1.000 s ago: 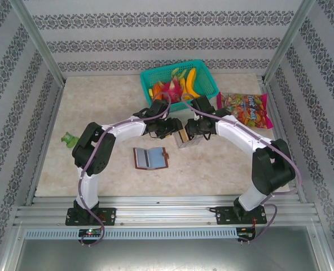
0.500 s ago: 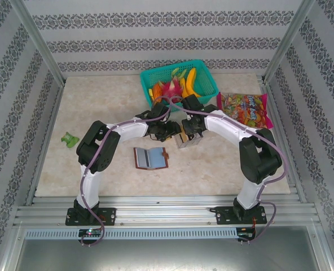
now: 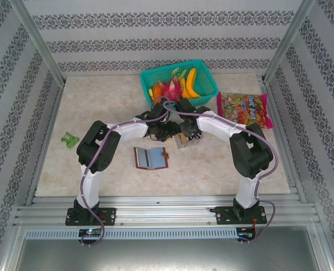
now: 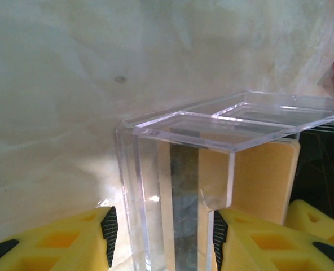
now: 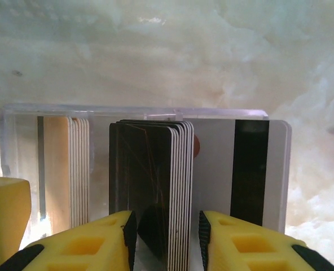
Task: Put the credit cards into the card holder
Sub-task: Pick up the credit card from the storage box.
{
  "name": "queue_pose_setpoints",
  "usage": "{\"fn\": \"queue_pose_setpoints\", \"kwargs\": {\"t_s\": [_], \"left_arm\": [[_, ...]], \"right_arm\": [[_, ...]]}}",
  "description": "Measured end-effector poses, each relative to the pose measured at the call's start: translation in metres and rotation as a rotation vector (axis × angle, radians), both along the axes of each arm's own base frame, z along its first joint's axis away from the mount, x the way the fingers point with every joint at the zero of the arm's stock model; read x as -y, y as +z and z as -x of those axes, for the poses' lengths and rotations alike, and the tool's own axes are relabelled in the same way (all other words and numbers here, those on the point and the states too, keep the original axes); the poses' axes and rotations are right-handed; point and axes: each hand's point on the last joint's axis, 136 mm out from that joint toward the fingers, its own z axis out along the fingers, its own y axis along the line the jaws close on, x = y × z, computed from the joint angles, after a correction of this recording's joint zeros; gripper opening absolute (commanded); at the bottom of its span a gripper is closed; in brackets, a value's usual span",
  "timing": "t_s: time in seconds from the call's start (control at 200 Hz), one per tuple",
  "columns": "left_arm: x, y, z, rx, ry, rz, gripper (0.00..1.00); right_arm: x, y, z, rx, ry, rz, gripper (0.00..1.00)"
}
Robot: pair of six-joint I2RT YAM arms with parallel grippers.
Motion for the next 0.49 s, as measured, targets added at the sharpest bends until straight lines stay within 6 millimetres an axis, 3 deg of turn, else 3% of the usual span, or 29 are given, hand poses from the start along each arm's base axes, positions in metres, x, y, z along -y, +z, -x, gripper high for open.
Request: {"fn": "queue_pose_setpoints", "kwargs": {"t_s": [0.35, 0.495], "left_arm": [[0.0016, -0.0016, -0.0022, 0.005, 0.005, 0.009, 0.49], [0.0022, -0.0012, -0.0032, 0.008, 0.007, 0.013, 0.49]], "right_arm": [[0.0029, 0.0059, -0.0029, 0.045, 0.006, 0.072, 0.34], [0.0022, 0.006, -0.0028, 0.045, 0.015, 0.075, 0.28]]}}
